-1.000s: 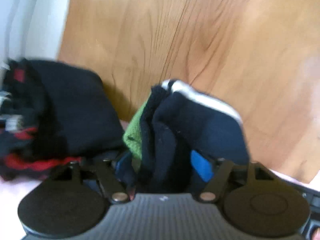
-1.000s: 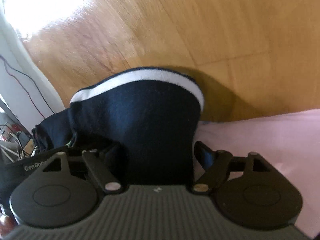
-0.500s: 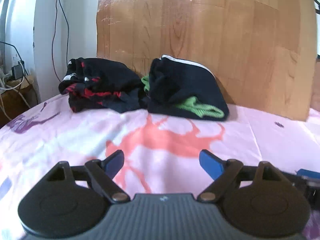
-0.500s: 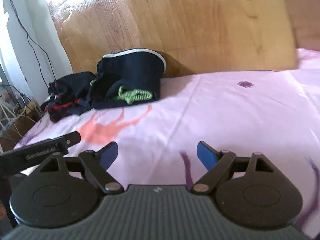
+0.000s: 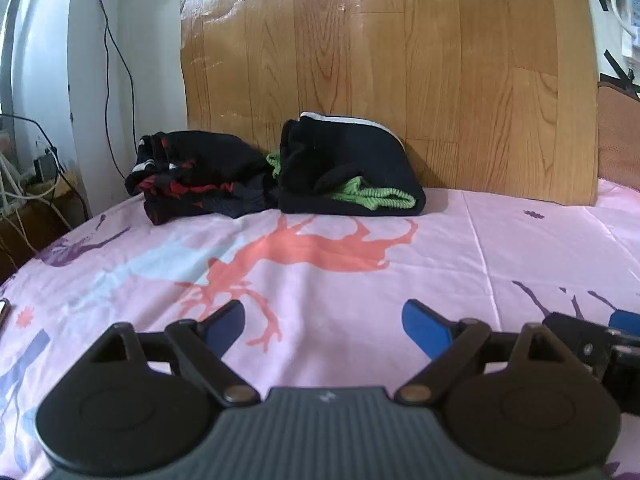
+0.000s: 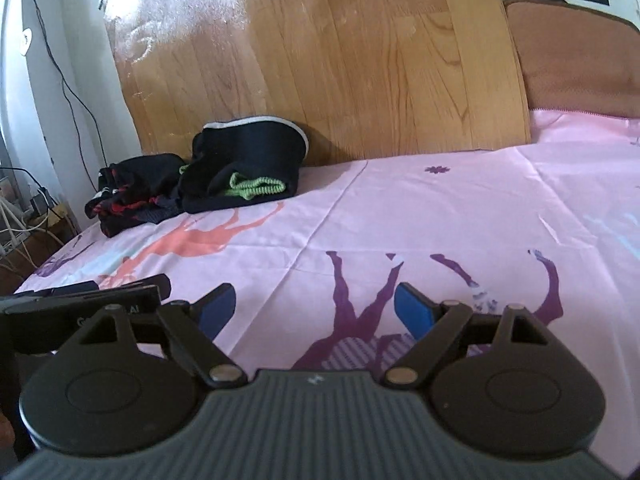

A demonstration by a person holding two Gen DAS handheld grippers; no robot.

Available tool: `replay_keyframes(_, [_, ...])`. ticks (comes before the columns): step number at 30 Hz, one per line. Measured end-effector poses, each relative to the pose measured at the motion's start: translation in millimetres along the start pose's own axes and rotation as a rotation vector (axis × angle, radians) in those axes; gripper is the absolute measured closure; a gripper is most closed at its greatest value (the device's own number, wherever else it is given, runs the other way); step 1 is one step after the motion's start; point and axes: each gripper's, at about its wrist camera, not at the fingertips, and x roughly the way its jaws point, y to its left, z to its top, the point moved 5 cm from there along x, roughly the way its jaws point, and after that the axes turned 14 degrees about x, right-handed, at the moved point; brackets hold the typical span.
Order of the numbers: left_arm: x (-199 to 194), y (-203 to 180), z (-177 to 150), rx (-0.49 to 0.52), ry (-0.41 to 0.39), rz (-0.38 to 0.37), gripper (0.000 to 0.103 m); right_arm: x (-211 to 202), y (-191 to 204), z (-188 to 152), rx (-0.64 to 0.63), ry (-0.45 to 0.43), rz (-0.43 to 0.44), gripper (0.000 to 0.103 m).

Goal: Fold small clothes

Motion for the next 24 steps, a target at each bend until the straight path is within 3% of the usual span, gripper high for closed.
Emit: replay_keyframes(24, [-0.1,-1.6,-0.1,0.005,-0.005,-0.006,0.004,-0.5,-4.8,0.9,0.049,0.014,0.037,0.014])
